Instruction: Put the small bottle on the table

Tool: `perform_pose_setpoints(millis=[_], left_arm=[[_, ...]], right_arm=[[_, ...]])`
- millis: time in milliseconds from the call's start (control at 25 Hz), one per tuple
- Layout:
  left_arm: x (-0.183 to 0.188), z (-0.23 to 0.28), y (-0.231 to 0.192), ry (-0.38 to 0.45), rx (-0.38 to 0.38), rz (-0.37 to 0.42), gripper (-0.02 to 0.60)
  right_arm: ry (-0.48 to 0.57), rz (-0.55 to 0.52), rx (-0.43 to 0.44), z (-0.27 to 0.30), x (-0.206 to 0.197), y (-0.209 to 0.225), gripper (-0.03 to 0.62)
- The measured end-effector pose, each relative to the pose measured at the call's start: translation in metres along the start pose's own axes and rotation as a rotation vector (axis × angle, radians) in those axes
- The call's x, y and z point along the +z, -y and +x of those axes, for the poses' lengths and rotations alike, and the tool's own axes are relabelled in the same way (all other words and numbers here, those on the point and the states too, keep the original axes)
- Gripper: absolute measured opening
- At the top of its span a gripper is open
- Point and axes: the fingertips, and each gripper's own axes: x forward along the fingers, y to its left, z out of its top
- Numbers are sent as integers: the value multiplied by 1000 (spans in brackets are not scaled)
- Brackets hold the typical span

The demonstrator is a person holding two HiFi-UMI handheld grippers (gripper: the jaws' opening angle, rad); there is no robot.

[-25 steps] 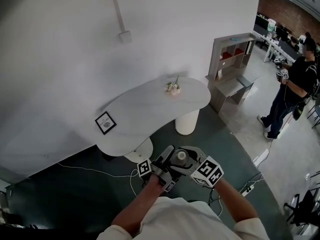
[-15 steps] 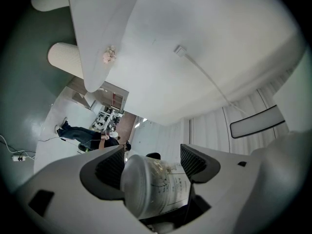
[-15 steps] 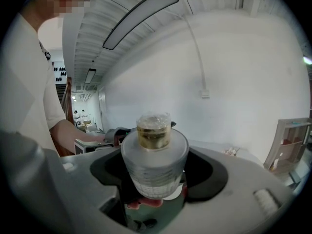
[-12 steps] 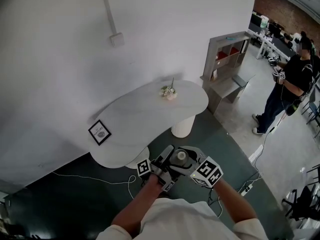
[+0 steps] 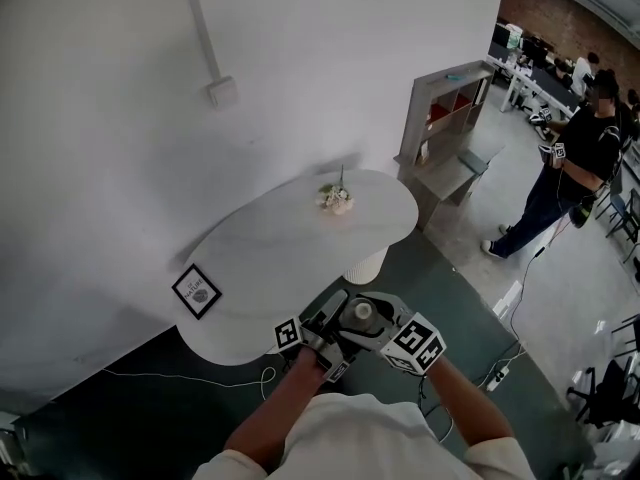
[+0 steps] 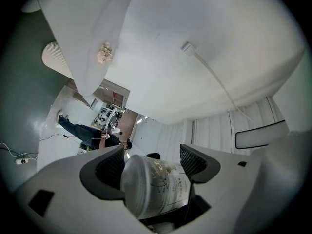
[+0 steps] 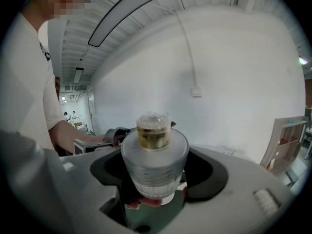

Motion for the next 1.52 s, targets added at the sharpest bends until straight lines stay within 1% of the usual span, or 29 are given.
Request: perform_pose_setpoints(millis=[200, 480, 880, 1160, 1520], left_arm=[[38, -5, -3, -15, -10, -32, 362], [75, -9, -8, -30, -16, -62, 362], [97, -11, -17, -37, -12, -85, 362], [104, -12, -31, -25, 3, -84, 362], [136, -1, -74, 0, 14, -40, 362]], right_arm=[[-2, 4, -33, 30, 8, 23, 347], [-5, 9, -63, 58, 16, 46, 347], [-11, 14, -80, 73, 19, 64, 347], [-23, 26, -68, 73, 14, 77, 347], [-15, 6, -18, 76, 18, 130, 347]])
